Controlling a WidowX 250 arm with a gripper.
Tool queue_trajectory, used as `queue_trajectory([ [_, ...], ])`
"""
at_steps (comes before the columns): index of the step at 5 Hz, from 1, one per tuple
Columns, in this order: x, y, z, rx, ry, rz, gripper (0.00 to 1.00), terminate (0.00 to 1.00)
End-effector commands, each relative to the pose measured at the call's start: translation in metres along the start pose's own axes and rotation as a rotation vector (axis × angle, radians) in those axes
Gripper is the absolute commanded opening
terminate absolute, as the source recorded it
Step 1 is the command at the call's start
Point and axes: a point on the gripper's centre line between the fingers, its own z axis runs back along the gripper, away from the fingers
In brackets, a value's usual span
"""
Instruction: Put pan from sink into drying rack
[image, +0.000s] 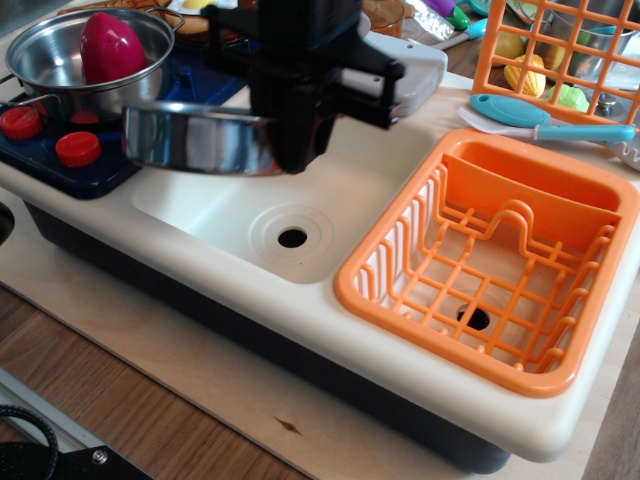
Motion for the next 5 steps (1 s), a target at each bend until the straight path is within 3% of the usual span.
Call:
queue_trajectory([
  [1, -0.004, -0.004, 0.033, 0.026, -0.03, 0.061, 0.0, 0.0],
  [2, -0.009, -0.028, 0.046, 0.033, -0.068, 0.082, 0.0, 0.0],
  [3, -0.016, -0.057, 0.044, 0.043, -0.218, 0.023, 0.0, 0.0],
  [4, -0.012, -0.082, 0.034, 0.006, -0.328, 0.005, 0.0, 0.0],
  [5, 0.004, -0.1, 0.024, 0.019, -0.434, -0.048, 0.0, 0.0],
])
